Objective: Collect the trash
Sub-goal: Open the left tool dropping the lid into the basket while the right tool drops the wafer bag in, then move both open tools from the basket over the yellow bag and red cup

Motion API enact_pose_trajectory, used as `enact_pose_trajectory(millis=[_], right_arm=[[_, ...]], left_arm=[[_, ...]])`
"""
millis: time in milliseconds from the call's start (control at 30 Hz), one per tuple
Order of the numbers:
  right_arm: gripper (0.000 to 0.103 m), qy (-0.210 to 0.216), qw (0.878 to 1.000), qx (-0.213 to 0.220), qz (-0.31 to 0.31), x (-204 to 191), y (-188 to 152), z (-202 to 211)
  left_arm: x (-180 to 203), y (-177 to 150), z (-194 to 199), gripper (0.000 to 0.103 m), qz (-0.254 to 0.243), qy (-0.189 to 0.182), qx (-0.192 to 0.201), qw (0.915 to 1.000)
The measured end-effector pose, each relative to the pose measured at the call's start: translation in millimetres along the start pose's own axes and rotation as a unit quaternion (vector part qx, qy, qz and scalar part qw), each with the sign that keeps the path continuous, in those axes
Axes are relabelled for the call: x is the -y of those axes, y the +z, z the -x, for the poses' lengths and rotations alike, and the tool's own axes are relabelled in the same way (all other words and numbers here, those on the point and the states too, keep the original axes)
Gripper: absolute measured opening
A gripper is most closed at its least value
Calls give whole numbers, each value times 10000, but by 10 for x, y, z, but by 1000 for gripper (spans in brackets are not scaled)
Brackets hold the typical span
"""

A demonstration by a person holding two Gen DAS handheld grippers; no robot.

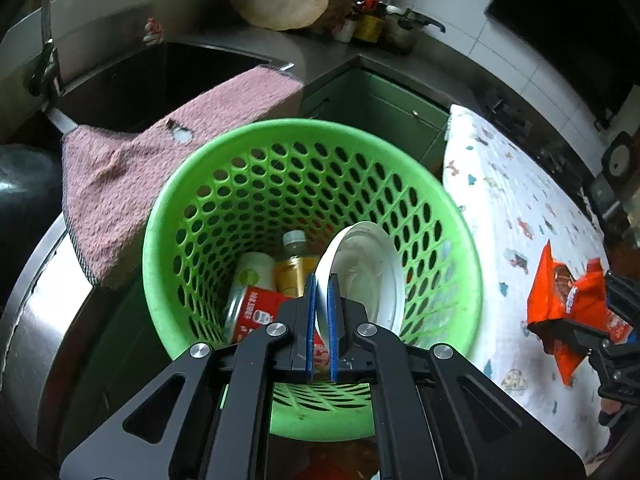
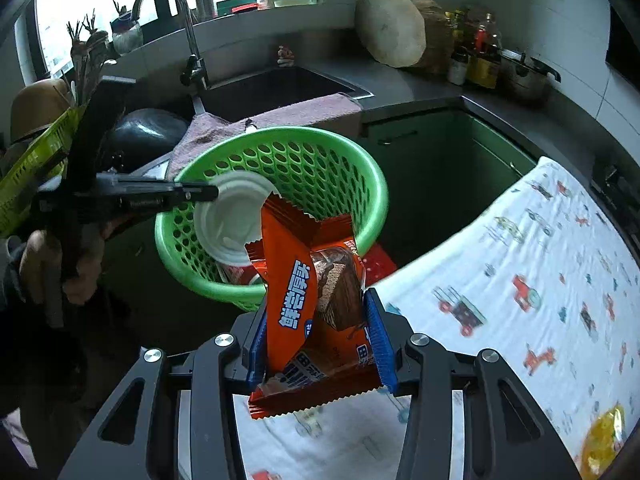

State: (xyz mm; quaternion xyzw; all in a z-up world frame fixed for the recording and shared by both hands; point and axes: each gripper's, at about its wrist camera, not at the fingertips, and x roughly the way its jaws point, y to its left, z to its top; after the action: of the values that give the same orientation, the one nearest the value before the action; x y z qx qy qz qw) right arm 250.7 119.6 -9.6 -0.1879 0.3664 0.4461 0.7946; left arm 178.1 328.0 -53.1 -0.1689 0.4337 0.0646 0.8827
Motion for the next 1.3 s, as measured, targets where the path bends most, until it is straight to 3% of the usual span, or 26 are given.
enact_pose_trajectory(millis=[233, 367, 533, 633, 767, 933, 1000, 1133, 1300], right_arm=[[43, 54, 10000, 2, 36, -113, 151, -177], [43, 108, 9999, 7, 14, -155, 246, -282], [43, 131, 9999, 11, 16, -222, 342, -389], [43, 148, 9999, -16, -17, -245, 397, -465], [44, 150, 9999, -28, -2, -276, 445, -539], [56, 167, 9999, 7, 40, -339, 491, -558], [60, 224, 9997, 33, 24, -346, 495, -553], [70, 212, 9997, 115, 52, -364, 489, -518], [71, 175, 9997, 175, 37, -343, 467, -439]], left_arm=[[-133, -40, -52, 7, 229, 73, -100, 9997], [-166, -63, -33, 24, 263, 113, -95, 9995], [-199, -79, 12, 27, 301, 109, -89, 9994], [-225, -91, 42, 38, 353, 123, -59, 9993], [-264, -119, 80, 41, 418, 113, -52, 9990], [-286, -140, 120, 41, 461, 106, -42, 9989], [-285, -141, 135, 49, 477, 110, -38, 9988], [-260, -141, 159, 50, 460, 123, -22, 9989], [-212, -132, 189, 55, 438, 141, -8, 9989]])
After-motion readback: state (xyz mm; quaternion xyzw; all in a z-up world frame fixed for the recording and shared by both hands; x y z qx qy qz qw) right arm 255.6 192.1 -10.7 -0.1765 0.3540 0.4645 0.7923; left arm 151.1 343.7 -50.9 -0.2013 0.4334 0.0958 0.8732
